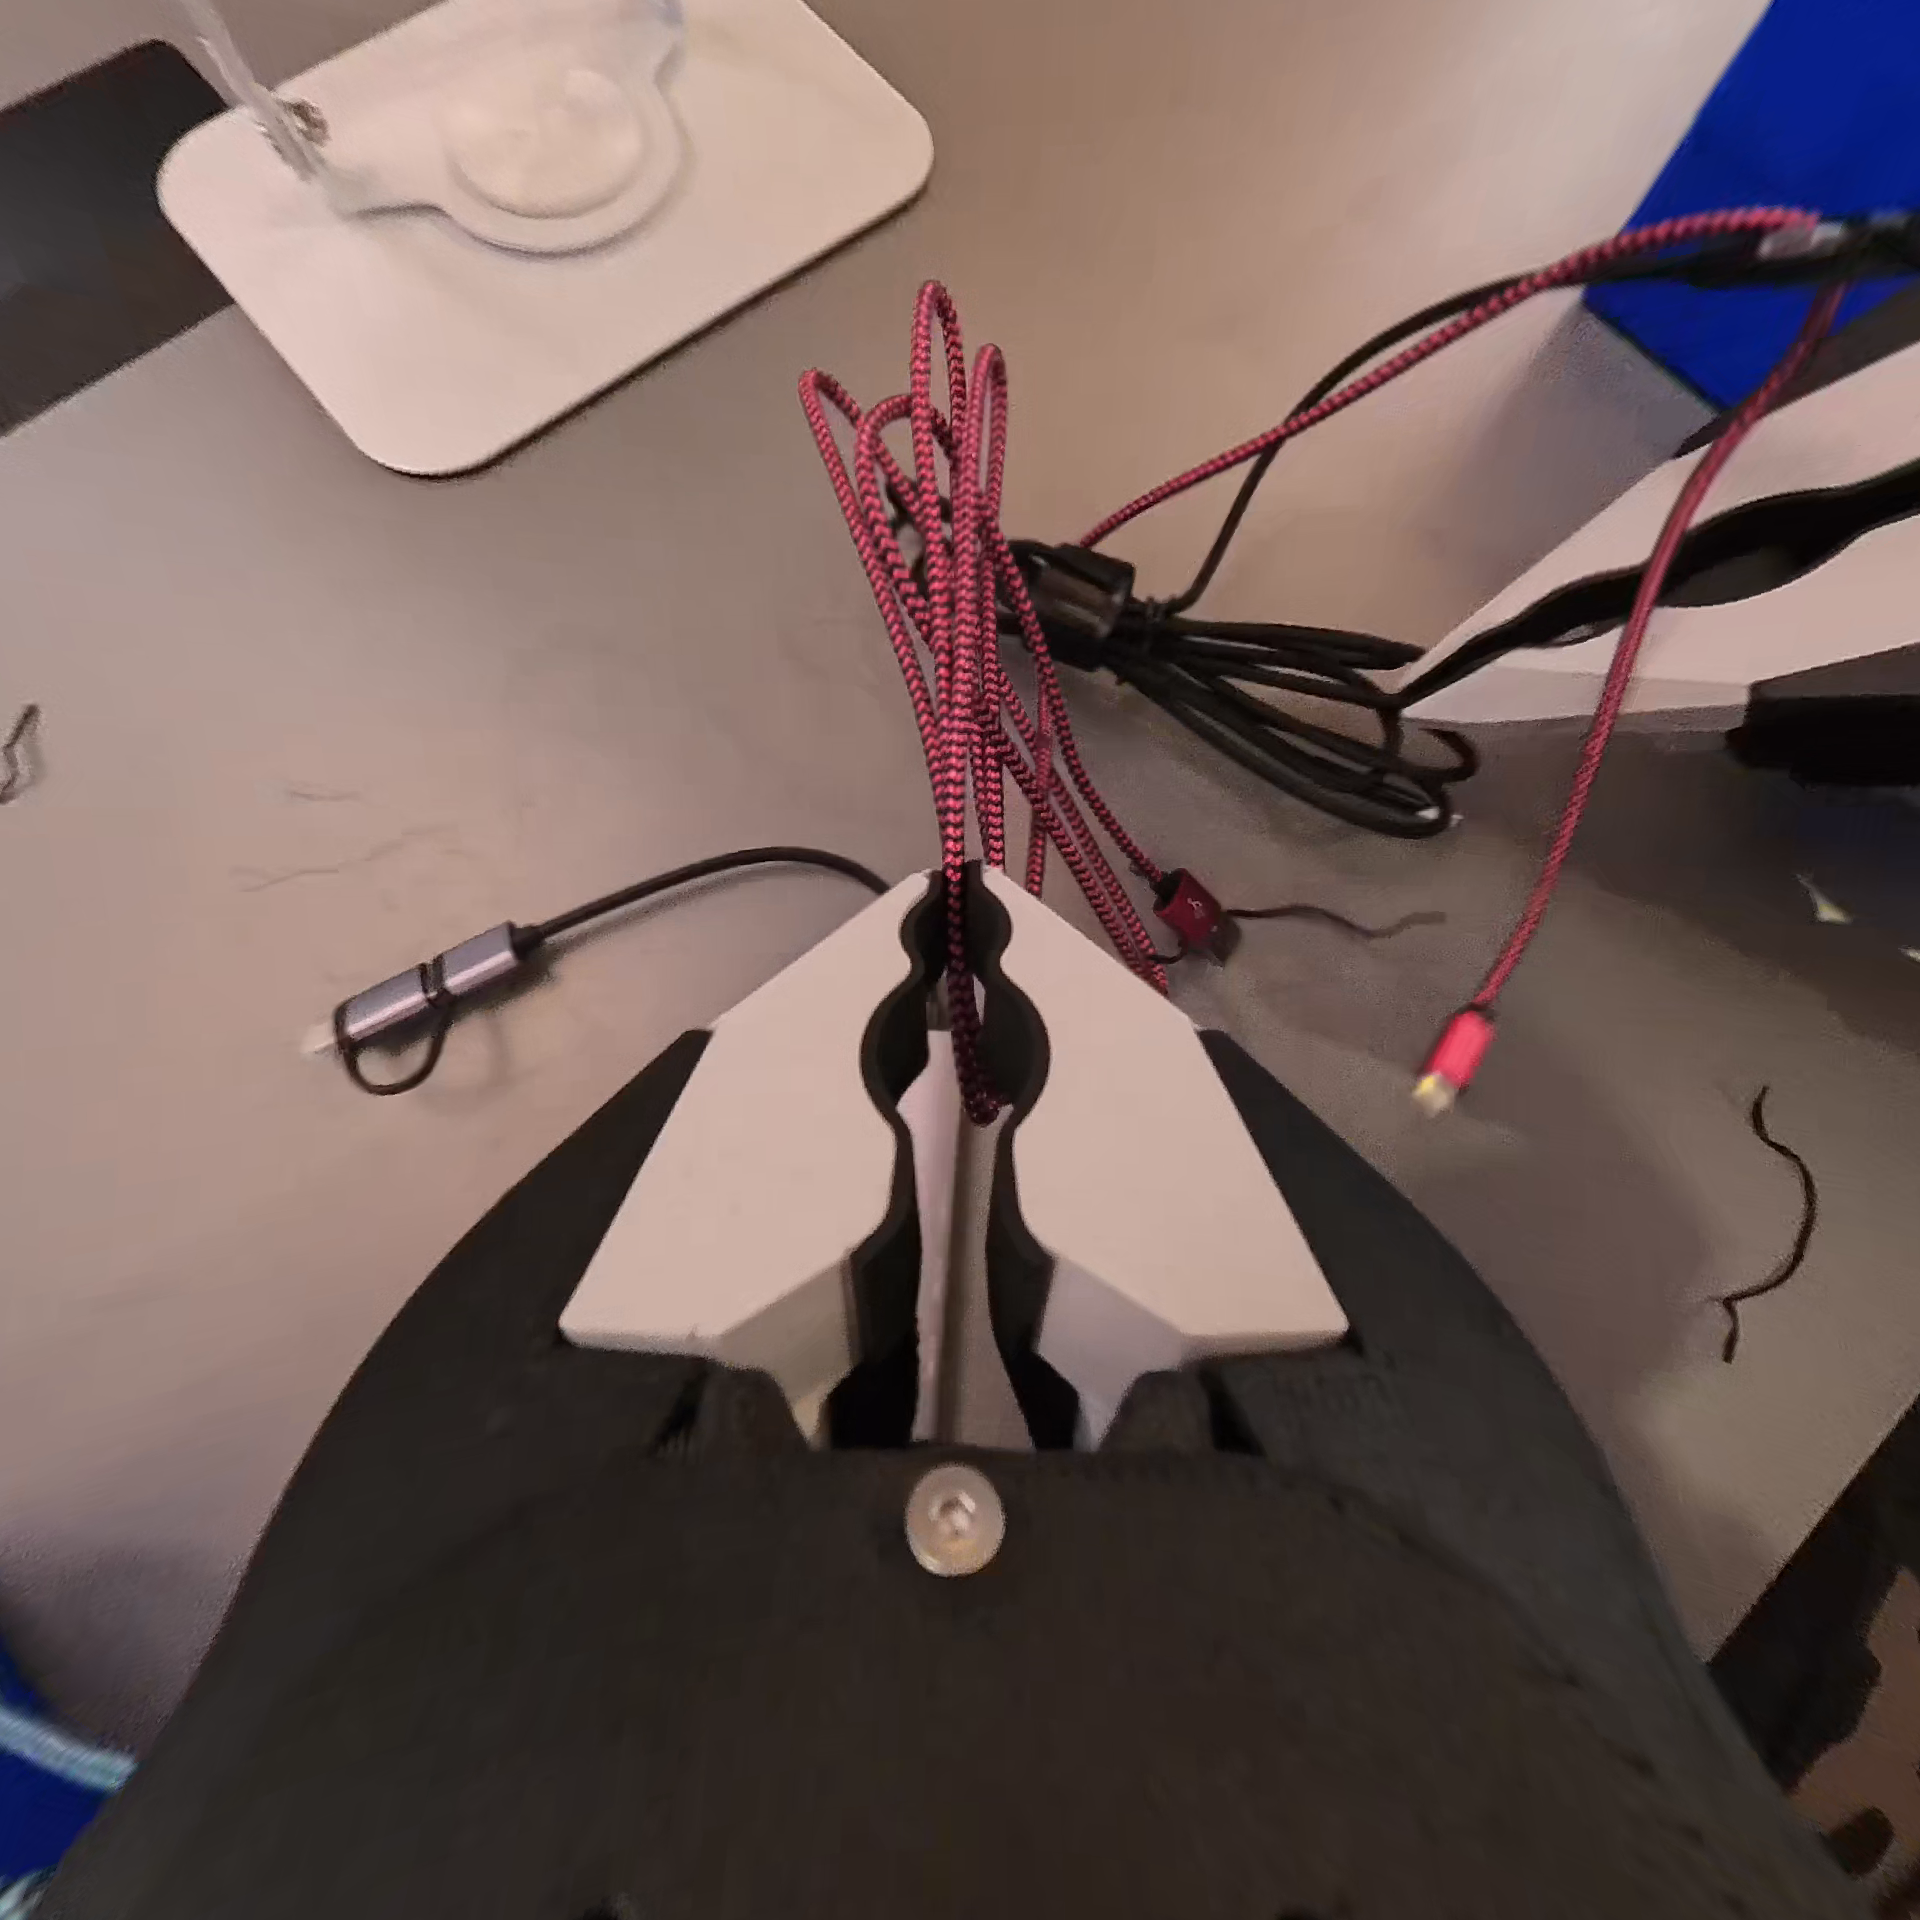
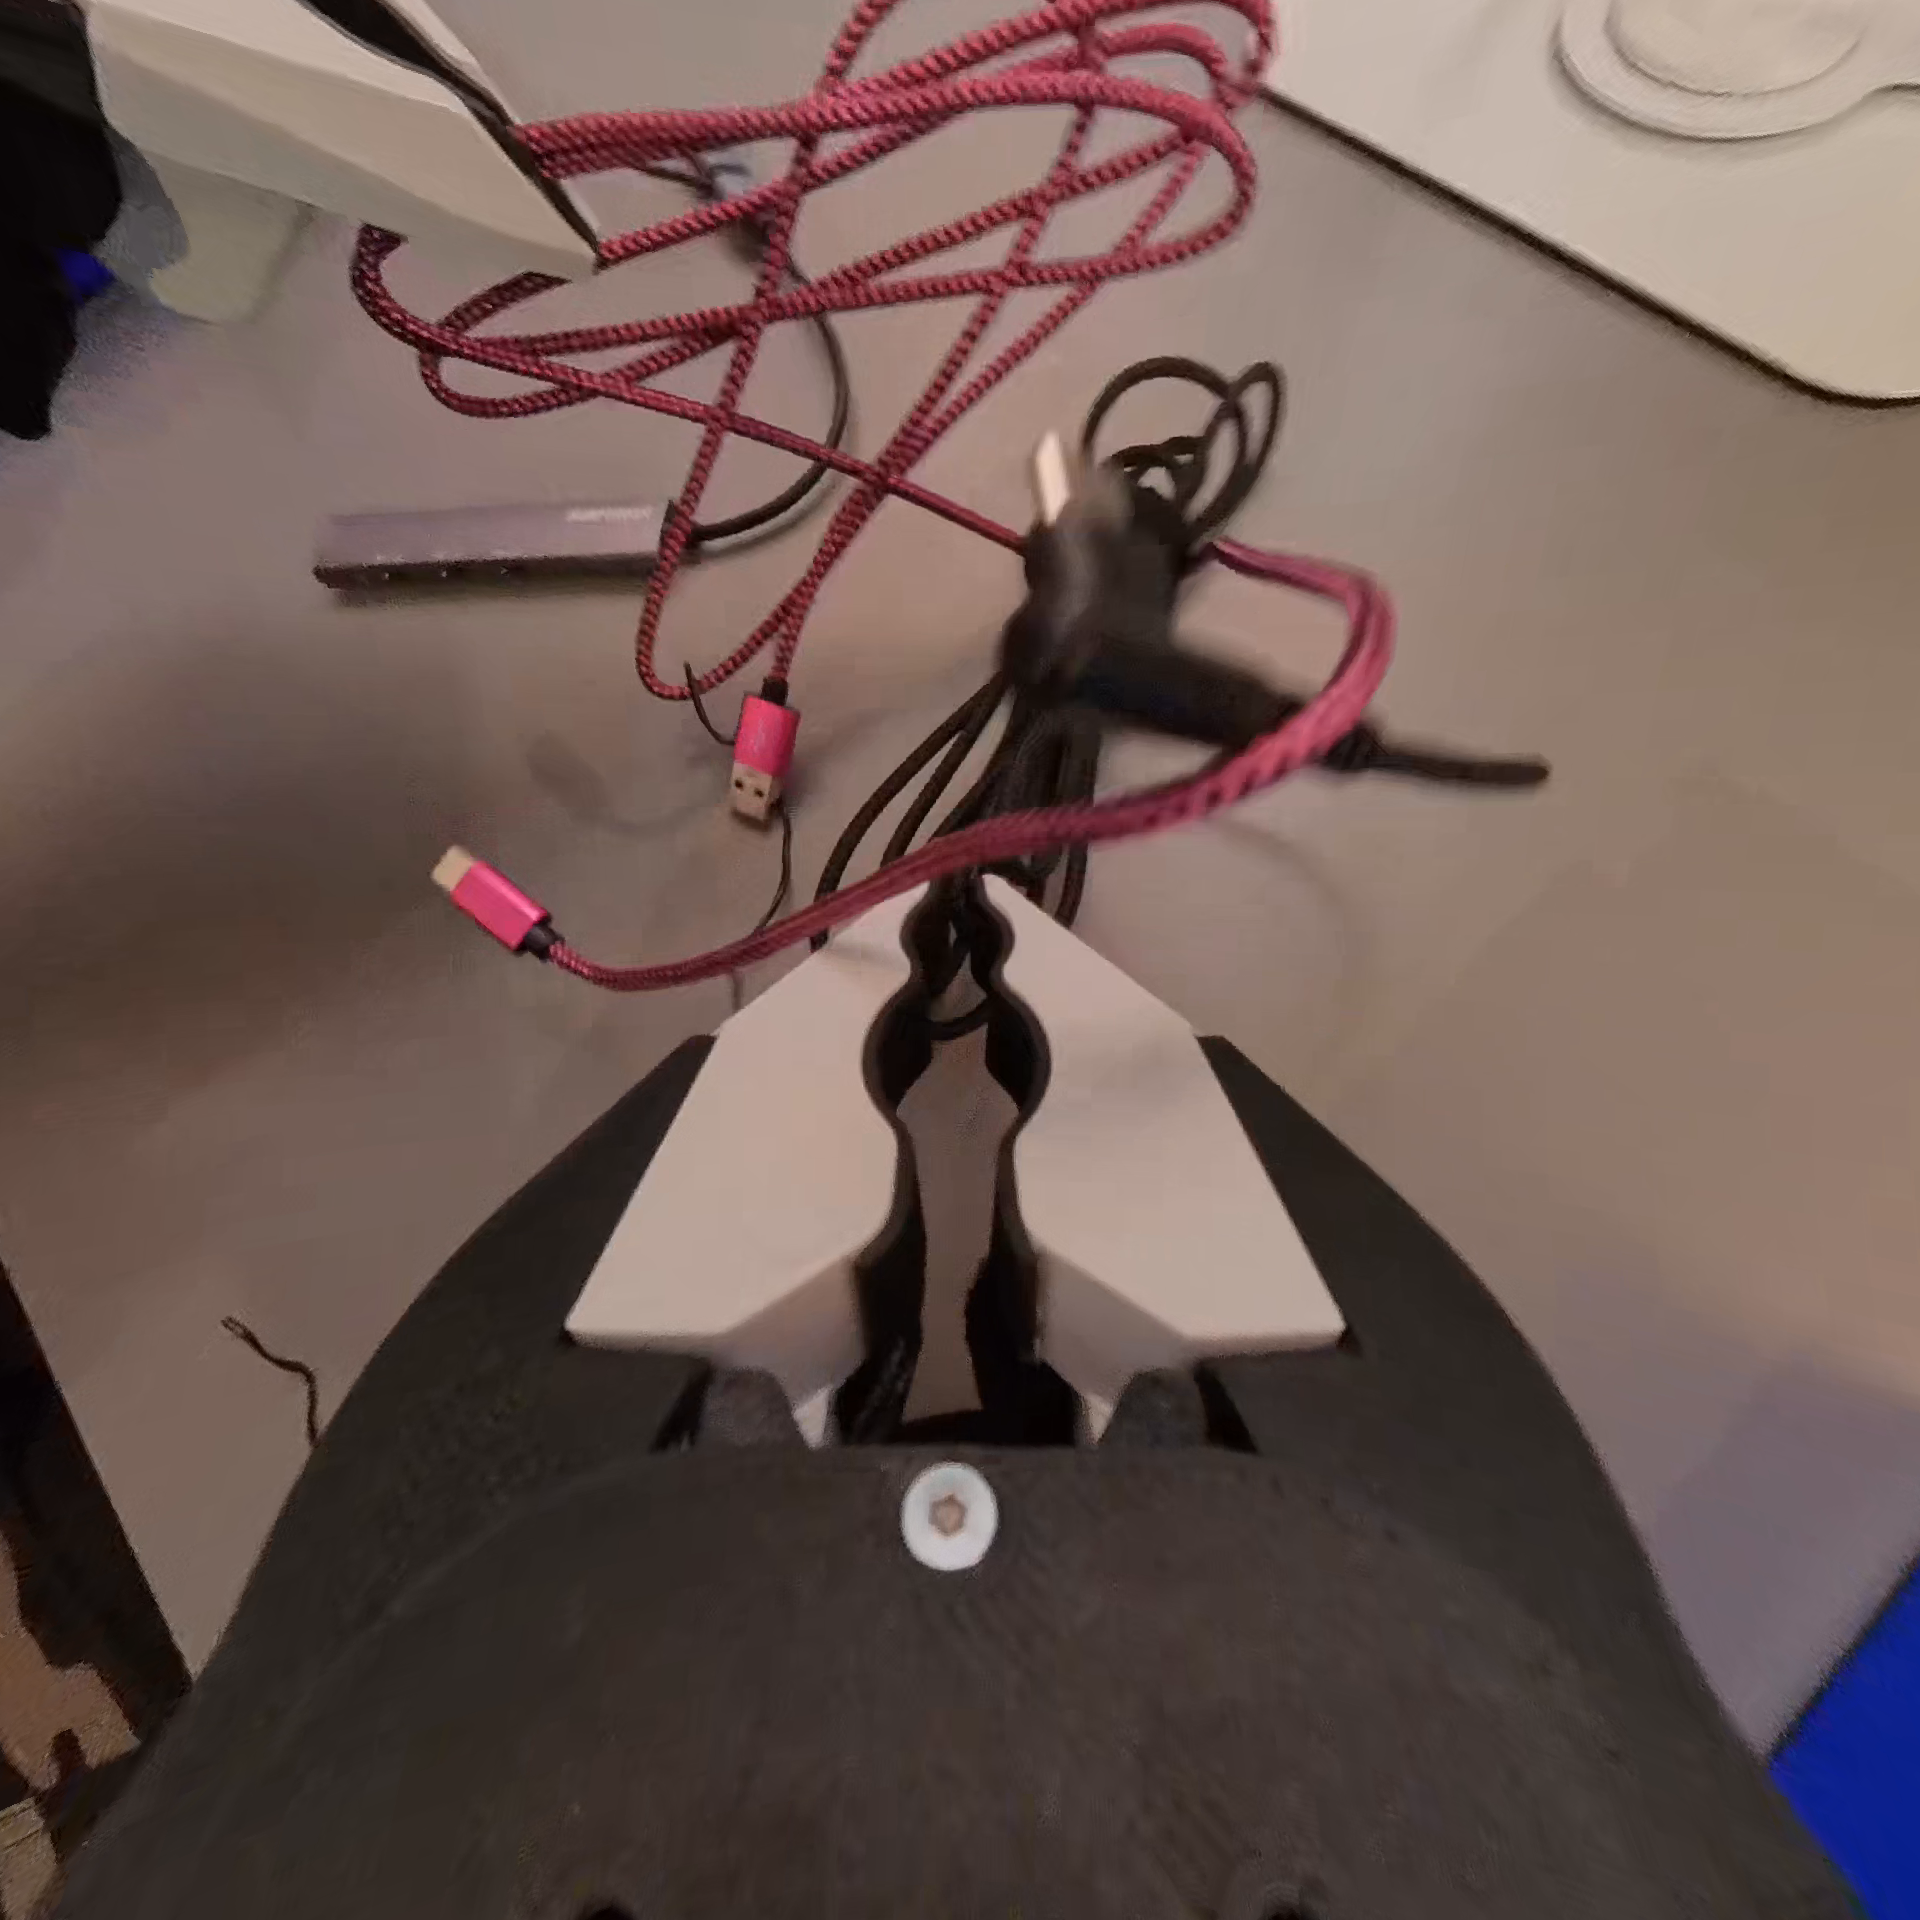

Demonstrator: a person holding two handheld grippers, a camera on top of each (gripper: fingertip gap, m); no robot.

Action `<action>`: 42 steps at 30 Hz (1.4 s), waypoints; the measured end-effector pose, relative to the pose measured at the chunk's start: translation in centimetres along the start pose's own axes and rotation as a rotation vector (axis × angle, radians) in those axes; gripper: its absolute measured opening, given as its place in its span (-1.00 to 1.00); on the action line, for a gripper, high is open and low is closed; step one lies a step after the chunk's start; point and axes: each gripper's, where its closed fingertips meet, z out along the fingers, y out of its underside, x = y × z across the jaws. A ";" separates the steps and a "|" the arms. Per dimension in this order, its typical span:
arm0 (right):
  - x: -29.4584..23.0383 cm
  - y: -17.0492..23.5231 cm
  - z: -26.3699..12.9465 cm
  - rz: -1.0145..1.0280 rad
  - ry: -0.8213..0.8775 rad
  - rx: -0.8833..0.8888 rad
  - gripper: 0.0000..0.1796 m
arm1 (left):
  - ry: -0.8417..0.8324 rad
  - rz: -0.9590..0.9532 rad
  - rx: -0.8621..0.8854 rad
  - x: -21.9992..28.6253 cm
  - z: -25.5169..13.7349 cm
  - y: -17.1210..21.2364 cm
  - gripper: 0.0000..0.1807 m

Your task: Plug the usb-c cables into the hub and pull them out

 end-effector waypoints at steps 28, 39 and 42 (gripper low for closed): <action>8.0 2.3 -0.8 0.050 0.278 -0.109 -0.99 | -0.195 -0.035 0.235 -9.1 -14.0 -4.6 -1.00; -1.7 -5.5 -5.9 -0.173 0.098 0.142 -0.33 | -0.089 0.089 0.196 -3.8 -11.0 -4.4 -1.00; -3.5 -6.1 -5.7 -0.201 0.033 0.120 -0.35 | -0.082 0.140 0.076 -2.6 -8.9 -2.4 -1.00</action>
